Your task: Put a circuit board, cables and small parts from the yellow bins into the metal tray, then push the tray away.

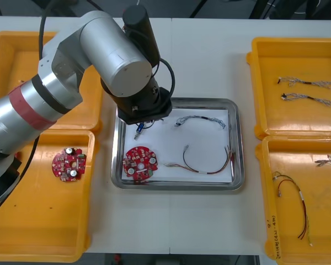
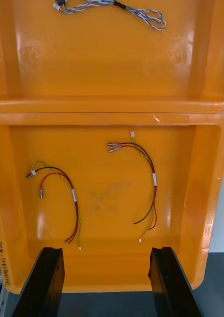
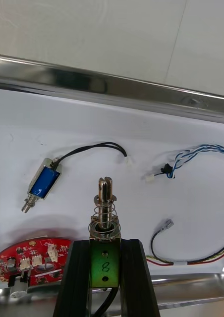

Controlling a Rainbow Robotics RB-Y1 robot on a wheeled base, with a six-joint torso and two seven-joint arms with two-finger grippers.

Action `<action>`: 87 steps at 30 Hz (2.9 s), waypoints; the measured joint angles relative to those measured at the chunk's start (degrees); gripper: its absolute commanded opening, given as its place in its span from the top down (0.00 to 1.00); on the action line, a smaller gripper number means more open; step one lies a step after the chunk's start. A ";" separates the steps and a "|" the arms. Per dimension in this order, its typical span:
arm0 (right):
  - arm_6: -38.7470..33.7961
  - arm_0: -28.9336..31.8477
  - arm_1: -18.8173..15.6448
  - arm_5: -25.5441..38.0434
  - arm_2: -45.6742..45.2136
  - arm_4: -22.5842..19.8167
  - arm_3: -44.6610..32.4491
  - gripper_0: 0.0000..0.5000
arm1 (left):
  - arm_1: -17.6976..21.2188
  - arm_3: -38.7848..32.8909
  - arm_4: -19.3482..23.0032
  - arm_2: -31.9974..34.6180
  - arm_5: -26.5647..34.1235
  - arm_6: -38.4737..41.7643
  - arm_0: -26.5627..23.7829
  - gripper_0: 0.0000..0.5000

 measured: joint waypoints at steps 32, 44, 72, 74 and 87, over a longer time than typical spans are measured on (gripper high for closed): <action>-0.05 3.37 4.77 -2.83 -1.54 2.69 -0.57 0.00 | -1.92 6.95 -2.82 -8.43 -7.41 0.00 -0.04 0.99; -0.05 3.37 4.77 -3.36 -1.54 2.74 -0.57 0.00 | -1.98 7.77 -3.04 -8.57 -7.46 0.00 -0.04 0.46; -0.03 3.37 4.77 -4.25 -1.54 3.46 -0.57 0.00 | -2.00 7.78 -3.38 -6.78 -7.37 0.02 -0.05 0.00; -0.03 3.37 4.77 -4.25 -1.54 3.46 -0.57 0.00 | -1.98 7.49 -3.13 -5.75 -6.15 0.02 -0.05 0.00; -0.03 3.37 4.77 -4.26 -1.54 3.44 -0.57 0.00 | 1.52 -0.24 2.64 3.60 4.61 0.02 -0.05 0.00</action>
